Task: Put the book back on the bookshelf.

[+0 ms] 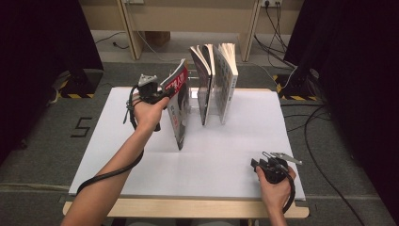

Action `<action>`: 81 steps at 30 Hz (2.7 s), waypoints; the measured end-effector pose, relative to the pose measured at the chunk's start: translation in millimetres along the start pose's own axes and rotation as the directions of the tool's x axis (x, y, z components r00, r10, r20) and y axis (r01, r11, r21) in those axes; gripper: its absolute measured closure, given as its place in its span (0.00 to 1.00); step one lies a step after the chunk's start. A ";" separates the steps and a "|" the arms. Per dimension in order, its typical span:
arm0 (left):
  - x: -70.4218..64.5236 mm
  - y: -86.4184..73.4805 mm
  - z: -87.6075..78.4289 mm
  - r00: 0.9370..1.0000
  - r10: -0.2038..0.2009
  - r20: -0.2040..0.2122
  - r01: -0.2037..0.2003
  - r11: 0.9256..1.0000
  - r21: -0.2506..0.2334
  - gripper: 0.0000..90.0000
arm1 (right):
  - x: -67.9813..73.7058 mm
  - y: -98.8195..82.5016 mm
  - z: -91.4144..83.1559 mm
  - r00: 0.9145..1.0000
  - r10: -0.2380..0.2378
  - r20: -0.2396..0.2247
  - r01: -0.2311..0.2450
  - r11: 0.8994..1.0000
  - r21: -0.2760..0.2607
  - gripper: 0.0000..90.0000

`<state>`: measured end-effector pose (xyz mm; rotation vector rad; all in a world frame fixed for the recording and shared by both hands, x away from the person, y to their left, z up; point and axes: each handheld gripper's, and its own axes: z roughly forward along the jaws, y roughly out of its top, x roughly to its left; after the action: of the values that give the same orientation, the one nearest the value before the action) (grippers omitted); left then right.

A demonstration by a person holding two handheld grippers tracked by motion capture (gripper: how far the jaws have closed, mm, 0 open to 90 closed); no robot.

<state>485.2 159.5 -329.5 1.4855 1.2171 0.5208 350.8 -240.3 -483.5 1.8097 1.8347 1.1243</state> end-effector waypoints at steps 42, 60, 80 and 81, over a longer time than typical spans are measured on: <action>16.6 23.7 19.1 0.977 0.170 -0.126 -0.200 0.937 -0.288 0.96 | -3.2 0.2 -1.9 1.000 -0.005 0.008 0.005 1.000 -0.007 0.66; 21.2 -6.4 24.2 0.989 0.134 -0.060 -0.145 0.960 -0.238 0.94 | -2.1 -0.1 -1.9 1.000 -0.013 0.007 0.013 1.000 -0.005 0.66; 12.6 9.8 33.4 0.997 0.055 -0.059 -0.062 0.992 -0.114 0.72 | -2.9 -0.2 -1.1 1.000 -0.004 0.000 0.004 1.000 0.001 0.66; 11.9 10.9 33.9 0.997 0.055 -0.059 -0.061 0.992 -0.110 0.71 | -2.9 -0.2 -0.9 1.000 -0.003 0.000 0.003 1.000 0.002 0.66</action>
<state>522.4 155.8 -333.5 1.4227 1.1713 0.6627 350.4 -243.3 -483.9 1.8071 1.8383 1.1218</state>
